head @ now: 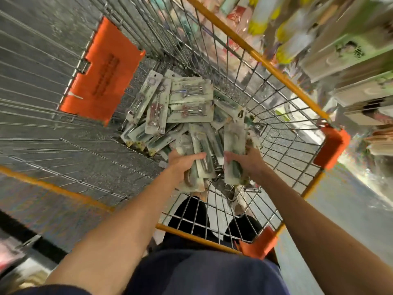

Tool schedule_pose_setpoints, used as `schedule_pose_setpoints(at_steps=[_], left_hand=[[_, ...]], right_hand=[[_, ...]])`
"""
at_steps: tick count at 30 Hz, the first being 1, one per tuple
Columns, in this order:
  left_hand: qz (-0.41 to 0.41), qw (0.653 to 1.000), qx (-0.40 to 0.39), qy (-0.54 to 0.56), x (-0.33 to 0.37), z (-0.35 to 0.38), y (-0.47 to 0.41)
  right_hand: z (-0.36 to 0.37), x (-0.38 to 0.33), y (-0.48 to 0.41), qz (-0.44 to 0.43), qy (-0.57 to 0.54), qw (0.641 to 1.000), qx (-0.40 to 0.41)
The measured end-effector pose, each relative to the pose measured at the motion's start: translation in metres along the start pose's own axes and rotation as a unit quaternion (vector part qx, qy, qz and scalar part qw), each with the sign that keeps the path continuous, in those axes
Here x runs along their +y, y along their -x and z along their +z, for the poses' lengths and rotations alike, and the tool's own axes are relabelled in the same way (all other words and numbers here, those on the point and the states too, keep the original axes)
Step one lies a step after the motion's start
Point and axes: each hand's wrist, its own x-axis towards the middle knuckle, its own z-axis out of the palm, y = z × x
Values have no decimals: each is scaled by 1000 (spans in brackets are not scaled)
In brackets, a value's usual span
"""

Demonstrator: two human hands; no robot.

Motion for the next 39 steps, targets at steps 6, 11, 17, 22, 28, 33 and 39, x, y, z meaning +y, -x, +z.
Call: schedule_pose_setpoints(at_steps=[6,11,17,22,28,33,39], left_hand=[[49,998,-34,-23,22,-17,63],[113,988,-99,-21,33,-25,125],[229,966,-119,-34,19,-25,198],[337,934,-106,-46,-13,-21,256],[442,876,-178,-79,-93,10,343],[491,825,-245,-137,-158,51,401],[527,750,-352,-189,-211,123,472]], right_hand=[[5,-21,65,-5,-112,993,-40],[3,-33,117,-61,-167,979,-96],[-11,-36,179,-125,-235,957,-113],[-24,-10,241,-230,-271,926,-125],[-42,65,323,-300,-325,886,-142],[-79,146,407,-395,-361,835,-125],[-143,234,501,-453,-385,804,-7]])
